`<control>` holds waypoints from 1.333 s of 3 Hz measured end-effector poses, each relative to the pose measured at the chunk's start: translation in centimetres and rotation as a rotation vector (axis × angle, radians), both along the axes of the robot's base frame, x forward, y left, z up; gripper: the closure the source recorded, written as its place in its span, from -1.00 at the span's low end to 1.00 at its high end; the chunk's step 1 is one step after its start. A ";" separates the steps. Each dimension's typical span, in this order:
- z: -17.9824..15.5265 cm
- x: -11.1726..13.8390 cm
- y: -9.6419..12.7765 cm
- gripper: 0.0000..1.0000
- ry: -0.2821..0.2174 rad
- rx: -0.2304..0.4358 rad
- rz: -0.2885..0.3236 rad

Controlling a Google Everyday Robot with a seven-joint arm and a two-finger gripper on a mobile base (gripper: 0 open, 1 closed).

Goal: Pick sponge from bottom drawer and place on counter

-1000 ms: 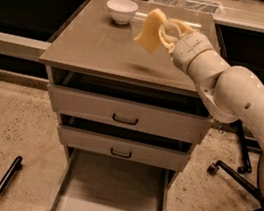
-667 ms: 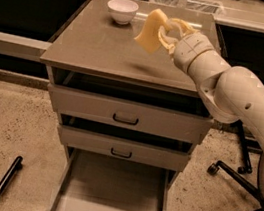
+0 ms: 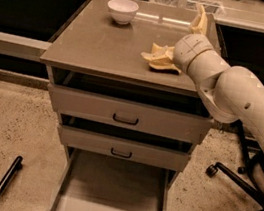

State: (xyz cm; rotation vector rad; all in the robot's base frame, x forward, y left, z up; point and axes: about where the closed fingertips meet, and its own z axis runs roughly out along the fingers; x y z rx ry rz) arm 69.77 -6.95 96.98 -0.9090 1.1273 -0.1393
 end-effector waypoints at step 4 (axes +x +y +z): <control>2.1 -2.3 -2.7 -1.00 0.080 -0.203 0.013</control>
Offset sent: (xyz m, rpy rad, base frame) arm -0.0044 -0.0049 -0.0072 -0.0744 0.0209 0.0740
